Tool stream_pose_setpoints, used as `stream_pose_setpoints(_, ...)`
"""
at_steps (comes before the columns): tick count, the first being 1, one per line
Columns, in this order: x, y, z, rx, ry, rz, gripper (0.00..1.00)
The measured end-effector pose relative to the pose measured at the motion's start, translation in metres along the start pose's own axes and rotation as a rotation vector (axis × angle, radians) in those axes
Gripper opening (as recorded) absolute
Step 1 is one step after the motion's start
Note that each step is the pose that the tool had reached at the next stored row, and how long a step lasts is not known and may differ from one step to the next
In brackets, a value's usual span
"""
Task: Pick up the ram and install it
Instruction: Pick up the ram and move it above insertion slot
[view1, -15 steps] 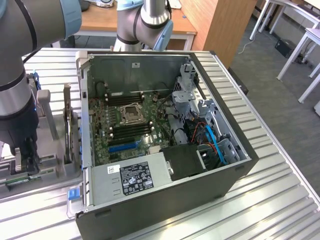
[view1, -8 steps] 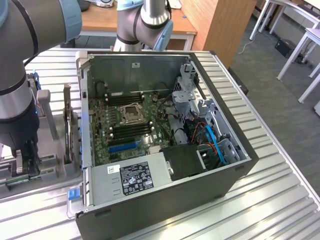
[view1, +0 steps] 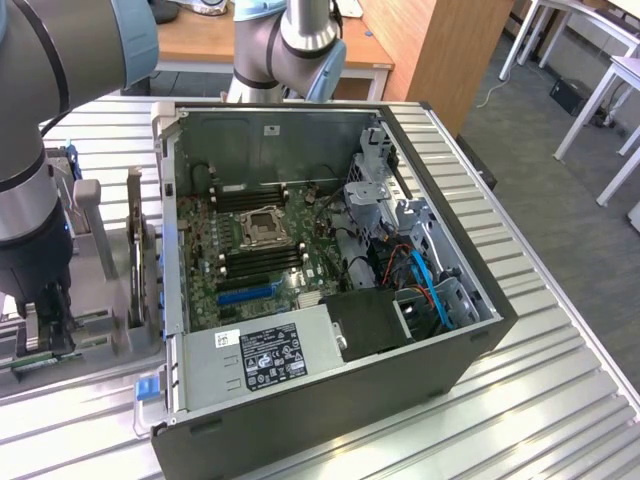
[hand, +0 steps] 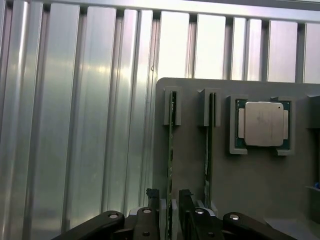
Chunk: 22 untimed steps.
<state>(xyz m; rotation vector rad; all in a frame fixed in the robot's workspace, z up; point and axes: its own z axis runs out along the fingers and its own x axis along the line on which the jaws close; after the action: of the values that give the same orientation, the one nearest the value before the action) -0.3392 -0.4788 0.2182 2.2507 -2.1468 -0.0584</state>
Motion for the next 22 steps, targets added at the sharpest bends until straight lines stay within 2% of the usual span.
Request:
stream_pose_setpoints(7, -0.004, 0.0008, 0.0041, 0.0000, -0.0001, 0.000, 0.30)
stream_pose_setpoints(11, -0.005, 0.0008, 0.0108, 0.0001, 0.0001, 0.000, 0.30)
stream_pose_setpoints(18, -0.005, 0.0006, 0.0170, 0.0000, 0.0012, 0.000, 0.30)
stream_pose_setpoints(22, -0.005, 0.0006, 0.0175, -0.0003, 0.0015, 0.000, 0.30)
